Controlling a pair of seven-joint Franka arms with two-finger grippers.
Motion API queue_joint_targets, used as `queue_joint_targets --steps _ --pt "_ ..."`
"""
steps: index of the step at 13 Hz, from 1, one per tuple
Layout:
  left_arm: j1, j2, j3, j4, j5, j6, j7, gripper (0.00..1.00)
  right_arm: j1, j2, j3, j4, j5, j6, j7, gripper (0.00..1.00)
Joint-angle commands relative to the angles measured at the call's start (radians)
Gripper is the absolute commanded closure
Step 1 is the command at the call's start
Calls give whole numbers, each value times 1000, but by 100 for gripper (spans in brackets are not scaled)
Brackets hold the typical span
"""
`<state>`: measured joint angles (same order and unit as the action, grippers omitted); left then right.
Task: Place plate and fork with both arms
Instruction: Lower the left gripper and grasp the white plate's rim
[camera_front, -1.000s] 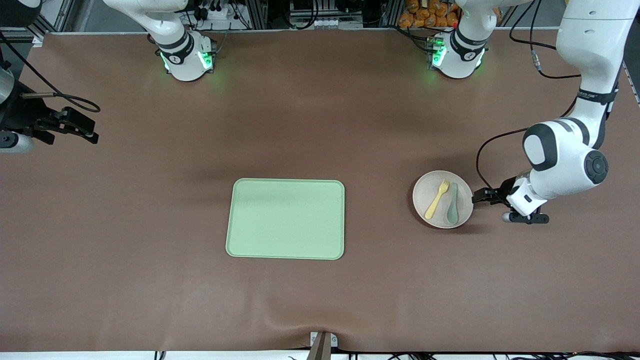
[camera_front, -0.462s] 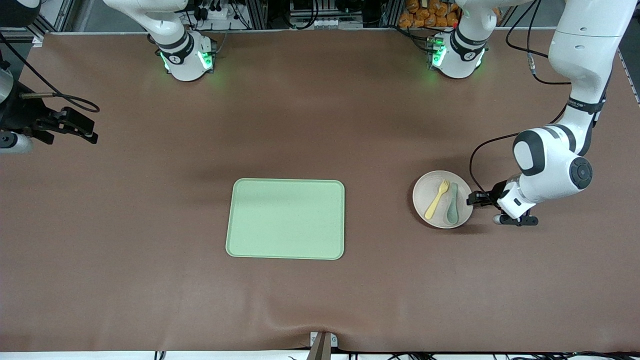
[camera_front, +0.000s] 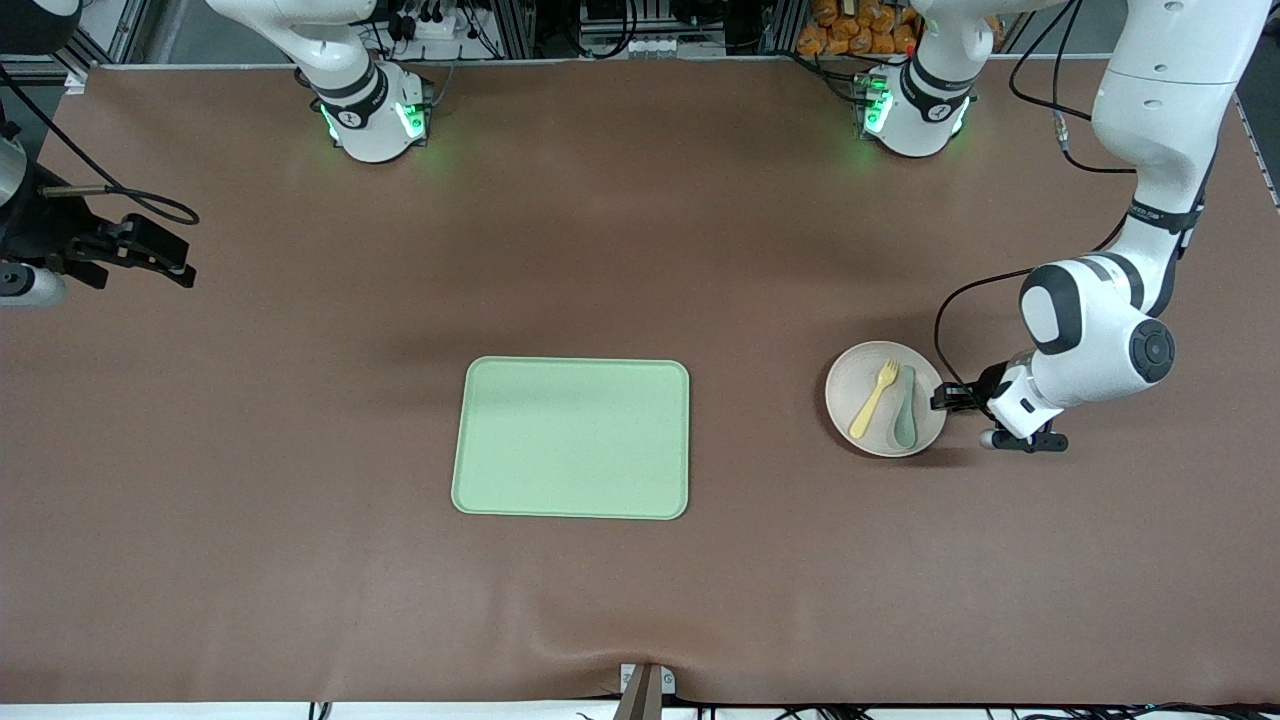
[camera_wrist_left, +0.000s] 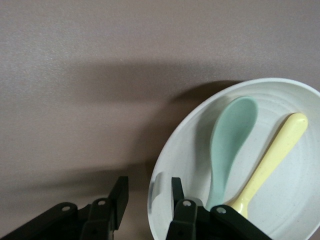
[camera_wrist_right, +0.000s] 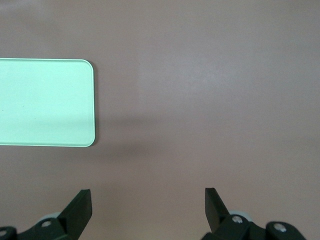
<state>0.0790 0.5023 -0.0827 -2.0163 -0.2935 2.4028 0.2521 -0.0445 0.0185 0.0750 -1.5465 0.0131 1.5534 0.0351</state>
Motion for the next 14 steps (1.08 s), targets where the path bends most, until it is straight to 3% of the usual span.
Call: queue_joint_targets --steps 1,4,10,14 --pt "-4 9 -3 11 -21 12 21 69 -17 -17 9 -14 7 -4 -1 0" --pt "-7 12 -3 11 -19 13 36 83 -17 -17 9 -14 7 -4 -1 0" --pt "-7 25 -3 28 -19 13 55 98 -17 -17 9 -15 7 -4 -1 0" --pt "-7 27 -26 56 -18 13 61 100 -17 -17 9 -15 7 -4 -1 0"
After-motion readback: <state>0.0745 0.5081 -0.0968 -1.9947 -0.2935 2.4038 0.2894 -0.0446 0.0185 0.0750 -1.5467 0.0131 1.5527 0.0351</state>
